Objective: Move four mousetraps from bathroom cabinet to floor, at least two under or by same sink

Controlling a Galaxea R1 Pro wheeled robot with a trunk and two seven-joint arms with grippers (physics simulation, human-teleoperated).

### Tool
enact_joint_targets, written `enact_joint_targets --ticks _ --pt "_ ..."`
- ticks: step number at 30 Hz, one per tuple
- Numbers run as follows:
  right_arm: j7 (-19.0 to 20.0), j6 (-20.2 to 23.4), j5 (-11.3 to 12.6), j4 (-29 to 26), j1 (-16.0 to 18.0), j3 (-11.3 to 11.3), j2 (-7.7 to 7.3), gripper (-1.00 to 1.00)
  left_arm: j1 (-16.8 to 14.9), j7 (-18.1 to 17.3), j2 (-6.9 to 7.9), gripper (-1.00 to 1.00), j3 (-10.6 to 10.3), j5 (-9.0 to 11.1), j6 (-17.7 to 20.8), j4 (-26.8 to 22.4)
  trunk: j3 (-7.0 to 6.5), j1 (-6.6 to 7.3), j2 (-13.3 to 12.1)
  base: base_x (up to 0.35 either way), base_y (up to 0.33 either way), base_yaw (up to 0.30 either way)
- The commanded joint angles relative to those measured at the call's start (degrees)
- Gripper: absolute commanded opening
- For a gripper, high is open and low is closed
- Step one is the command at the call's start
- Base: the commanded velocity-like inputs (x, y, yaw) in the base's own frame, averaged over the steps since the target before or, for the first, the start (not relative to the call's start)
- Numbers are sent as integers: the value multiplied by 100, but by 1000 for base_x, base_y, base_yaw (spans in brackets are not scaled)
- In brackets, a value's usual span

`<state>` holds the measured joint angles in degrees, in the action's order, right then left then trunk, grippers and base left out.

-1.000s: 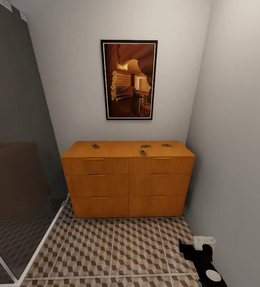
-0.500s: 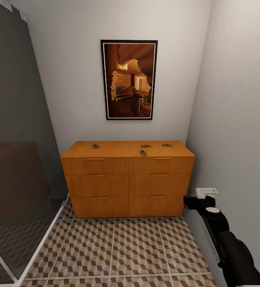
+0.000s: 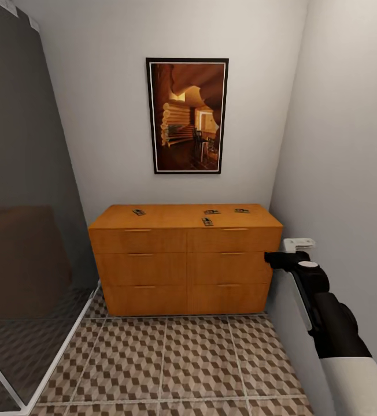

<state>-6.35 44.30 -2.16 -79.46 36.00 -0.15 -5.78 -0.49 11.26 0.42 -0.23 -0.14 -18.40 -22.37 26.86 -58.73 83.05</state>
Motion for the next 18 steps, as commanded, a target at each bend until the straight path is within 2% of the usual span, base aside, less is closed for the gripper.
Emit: enact_joint_targets --ticks 1,4,7,9,12,15,18 --pt "62 43 -21 20 54 5 -11 100 -3 16 -1 100 -3 -2 -17 5 7 0 3 0 0 0" --pt "333 64 -21 156 255 4 -135 100 -3 16 -5 100 -3 -3 -16 19 7 0 3 0 0 0" --pt "707 65 -15 515 598 0 -362 100 -3 16 -12 100 -3 -8 -15 48 7 0 3 0 0 0" --pt "861 61 -14 723 784 -1 -435 100 -3 16 -33 100 -3 -10 -15 55 7 0 3 0 0 0" --pt "1144 6 -18 1414 1356 2 -536 100 -3 16 -74 100 -5 -16 -9 63 7 0 3 0 0 0" --pt "1238 -150 -20 2007 1867 4 -568 100 -3 16 -86 100 -30 -19 -7 65 7 0 3 0 0 0" --pt "1286 -367 -21 2692 2564 5 -585 100 -3 16 -90 100 -74 -20 -10 66 7 0 3 0 0 0"
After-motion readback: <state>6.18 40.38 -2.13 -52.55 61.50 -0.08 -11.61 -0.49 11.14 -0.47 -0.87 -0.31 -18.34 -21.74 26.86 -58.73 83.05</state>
